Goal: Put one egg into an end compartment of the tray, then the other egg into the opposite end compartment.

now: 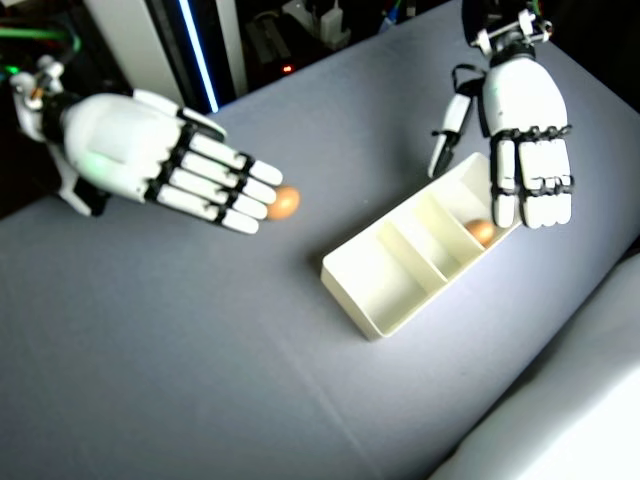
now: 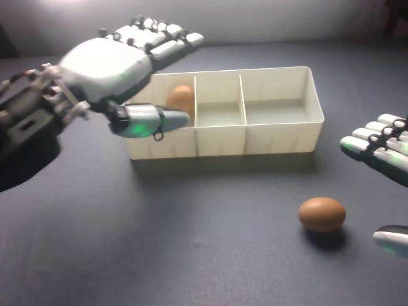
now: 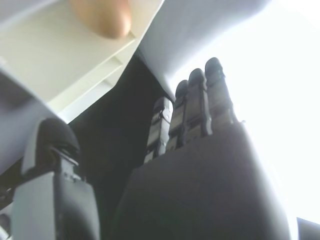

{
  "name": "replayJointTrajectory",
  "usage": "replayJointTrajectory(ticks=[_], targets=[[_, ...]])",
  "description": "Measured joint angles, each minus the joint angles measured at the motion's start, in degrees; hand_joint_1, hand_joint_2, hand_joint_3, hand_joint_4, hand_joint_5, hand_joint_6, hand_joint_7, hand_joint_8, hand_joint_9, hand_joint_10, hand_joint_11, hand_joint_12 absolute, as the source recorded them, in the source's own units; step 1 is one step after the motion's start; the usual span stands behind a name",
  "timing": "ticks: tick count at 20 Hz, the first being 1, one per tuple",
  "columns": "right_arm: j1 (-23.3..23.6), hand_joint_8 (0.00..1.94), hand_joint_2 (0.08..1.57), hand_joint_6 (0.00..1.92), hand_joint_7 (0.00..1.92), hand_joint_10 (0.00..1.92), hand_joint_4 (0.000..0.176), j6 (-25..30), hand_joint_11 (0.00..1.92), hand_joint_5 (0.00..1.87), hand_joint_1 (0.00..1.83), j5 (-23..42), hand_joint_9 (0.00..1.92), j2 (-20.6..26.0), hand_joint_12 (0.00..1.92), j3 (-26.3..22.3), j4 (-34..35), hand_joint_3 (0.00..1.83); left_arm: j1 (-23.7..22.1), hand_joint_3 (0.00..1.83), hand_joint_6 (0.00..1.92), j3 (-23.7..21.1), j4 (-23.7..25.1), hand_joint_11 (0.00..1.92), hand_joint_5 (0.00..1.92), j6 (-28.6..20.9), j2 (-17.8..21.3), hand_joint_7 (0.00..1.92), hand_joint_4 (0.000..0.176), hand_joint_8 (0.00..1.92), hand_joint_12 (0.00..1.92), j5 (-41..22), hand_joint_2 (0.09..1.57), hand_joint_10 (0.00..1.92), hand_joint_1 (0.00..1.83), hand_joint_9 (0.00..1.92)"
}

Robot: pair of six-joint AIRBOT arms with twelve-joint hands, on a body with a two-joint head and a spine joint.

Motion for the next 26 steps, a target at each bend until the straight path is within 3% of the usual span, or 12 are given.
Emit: replayJointTrajectory(ticks=[2,3,6,9,11,12,13,14,16,20,24,26], targets=[[1.60,0.01,1.22,0.00,0.02,0.31,0.000,0.39,0.00,0.00,0.50,-2.49,0.00,-0.98,1.33,1.07,-1.07,0.00,3.04,0.01,0.07,-3.48,-0.76,0.00,0.22,0.00,3.63,0.04,0.094,0.00,0.18,-6.21,1.40,0.00,0.37,0.00],[2.78,0.01,1.21,0.00,0.04,0.35,0.000,1.18,0.00,0.00,0.50,-4.26,0.00,-2.23,1.52,2.03,-1.53,0.00,5.92,0.00,0.07,-5.90,-0.81,0.00,0.25,0.04,6.16,0.10,0.084,0.01,0.40,-11.06,1.38,0.00,0.41,0.01],[4.59,0.02,1.19,0.00,0.09,0.51,0.000,1.62,0.00,0.00,0.53,-8.37,0.00,-4.94,1.42,3.98,-2.19,0.00,10.93,0.00,0.09,-9.68,-1.40,0.00,0.38,0.09,8.96,0.24,0.043,0.02,0.77,-17.79,1.34,0.04,0.63,0.09],[6.73,0.01,1.19,0.01,0.15,0.48,0.000,1.79,0.00,0.04,0.58,-12.92,0.00,-8.00,0.96,6.84,-1.86,0.00,16.94,0.00,0.02,-13.03,-2.14,0.00,0.30,-0.50,11.47,0.15,0.039,0.00,0.61,-23.34,1.41,0.01,0.47,0.05],[7.39,0.02,1.19,0.03,0.24,0.62,0.000,1.84,0.00,0.11,0.61,-15.04,0.00,-9.73,1.27,8.35,-0.61,0.00,20.11,0.00,0.02,-14.14,-3.69,0.00,0.32,-0.70,12.39,0.16,0.006,0.01,0.59,-25.92,1.41,0.02,0.51,0.07],[7.76,0.10,1.21,0.08,0.43,0.97,0.000,1.84,0.00,0.23,0.73,-16.20,0.03,-10.62,1.61,9.29,-0.37,0.00,21.16,0.00,0.02,-14.43,-4.72,0.00,0.34,-0.74,12.68,0.22,0.000,0.01,0.67,-26.86,1.41,0.03,0.55,0.11],[8.48,0.49,1.23,0.26,0.70,1.20,0.000,1.92,0.22,0.46,0.96,-17.88,0.40,-11.80,1.78,10.32,-0.20,0.00,22.29,0.00,0.01,-14.91,-5.66,0.00,0.34,-0.74,13.14,0.23,0.000,0.01,0.71,-28.06,1.41,0.02,0.57,0.12],[8.92,1.08,1.23,1.15,0.88,1.17,0.000,2.38,0.51,0.58,1.17,-18.27,0.71,-12.22,1.70,10.88,-0.24,0.00,22.64,0.00,0.01,-15.15,-6.05,0.00,0.33,-0.79,13.31,0.23,0.000,0.00,0.75,-28.81,1.41,0.01,0.58,0.11],[10.38,1.39,1.24,1.29,0.88,1.30,0.000,2.93,0.86,0.65,1.21,-17.27,0.97,-12.59,1.66,11.69,-0.04,0.00,23.52,0.00,0.00,-15.72,-6.05,0.00,0.33,-0.81,13.97,0.24,0.000,0.01,0.75,-30.14,1.42,0.02,0.59,0.13],[12.39,1.65,1.32,1.44,0.75,1.74,0.000,2.93,0.88,0.53,1.17,-16.85,0.87,-10.75,1.92,10.32,-1.46,0.01,25.57,0.00,0.00,-16.83,-6.47,0.00,0.34,-0.90,14.75,0.25,0.000,0.01,0.64,-31.89,1.41,0.01,0.62,0.14],[16.76,1.73,1.34,1.45,0.71,1.82,0.000,2.95,0.79,0.52,1.15,-10.29,0.84,-7.78,1.92,10.08,-2.14,0.00,27.85,0.00,0.00,-18.01,-7.06,0.00,0.35,-0.98,15.65,0.23,0.000,0.00,0.63,-34.38,1.40,0.00,0.56,0.13],[19.34,1.61,1.34,1.56,0.71,1.53,0.000,2.95,0.56,0.47,1.13,-9.44,0.67,-7.78,1.82,11.52,-1.88,0.00,28.68,0.00,0.00,-18.51,-7.61,0.00,0.35,-0.92,15.72,0.23,0.000,0.00,0.59,-34.36,1.40,0.00,0.55,0.14]])
